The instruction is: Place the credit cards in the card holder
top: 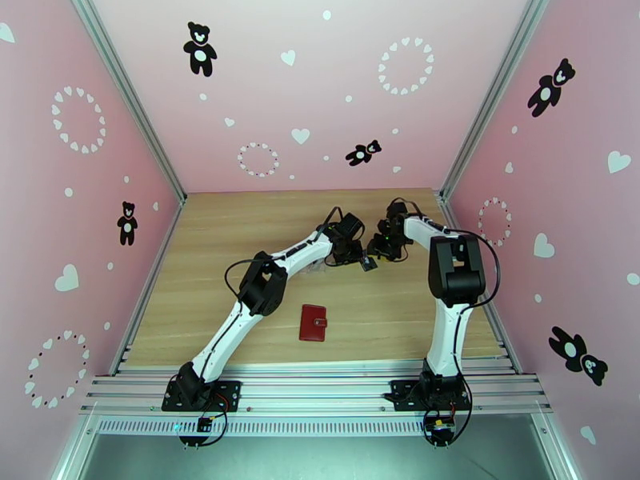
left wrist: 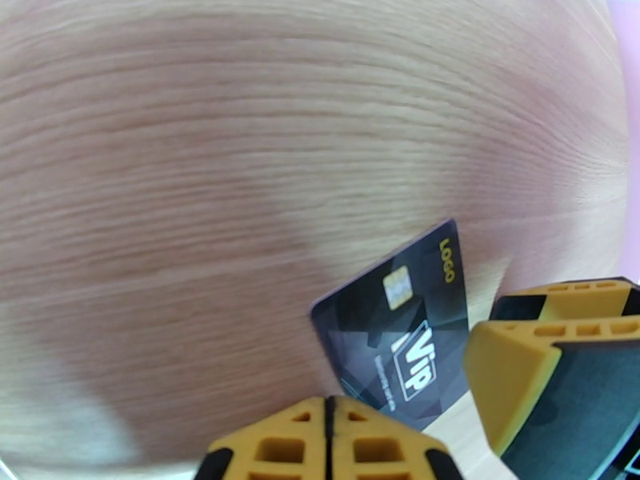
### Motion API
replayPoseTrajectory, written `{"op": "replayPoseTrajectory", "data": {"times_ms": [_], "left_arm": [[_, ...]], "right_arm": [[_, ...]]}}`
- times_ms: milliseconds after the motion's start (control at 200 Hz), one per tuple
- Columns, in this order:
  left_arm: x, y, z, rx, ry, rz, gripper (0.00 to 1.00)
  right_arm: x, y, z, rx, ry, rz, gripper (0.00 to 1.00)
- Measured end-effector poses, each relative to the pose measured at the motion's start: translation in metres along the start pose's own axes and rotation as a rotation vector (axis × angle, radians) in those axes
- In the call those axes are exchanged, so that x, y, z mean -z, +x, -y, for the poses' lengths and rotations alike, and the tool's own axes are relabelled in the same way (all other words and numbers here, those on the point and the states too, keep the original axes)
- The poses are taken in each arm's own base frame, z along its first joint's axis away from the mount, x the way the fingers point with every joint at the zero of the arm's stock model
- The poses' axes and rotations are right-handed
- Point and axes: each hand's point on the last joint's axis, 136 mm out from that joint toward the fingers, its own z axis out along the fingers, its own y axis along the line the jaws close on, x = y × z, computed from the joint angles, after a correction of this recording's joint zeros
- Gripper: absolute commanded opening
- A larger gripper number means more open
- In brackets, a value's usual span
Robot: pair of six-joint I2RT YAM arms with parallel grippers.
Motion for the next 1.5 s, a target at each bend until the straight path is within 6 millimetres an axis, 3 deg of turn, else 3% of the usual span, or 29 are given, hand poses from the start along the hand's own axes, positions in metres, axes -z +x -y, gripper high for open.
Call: {"op": "replayPoseTrajectory", "data": {"times_ms": [821,1501], "left_arm": [[-0.001,-0.001,0.000,0.004,0.012,-0.015,0.04],[-0.001,-0.001,-0.001,-0.017,0.009,-0.016,0.01]], "right_arm": [[-0.005,0.008,-0.021,0.052,-0.046,-0.037,0.38],[0.001,0.022,-0.014,0.049,0.013,-0.052,0.43]]}}
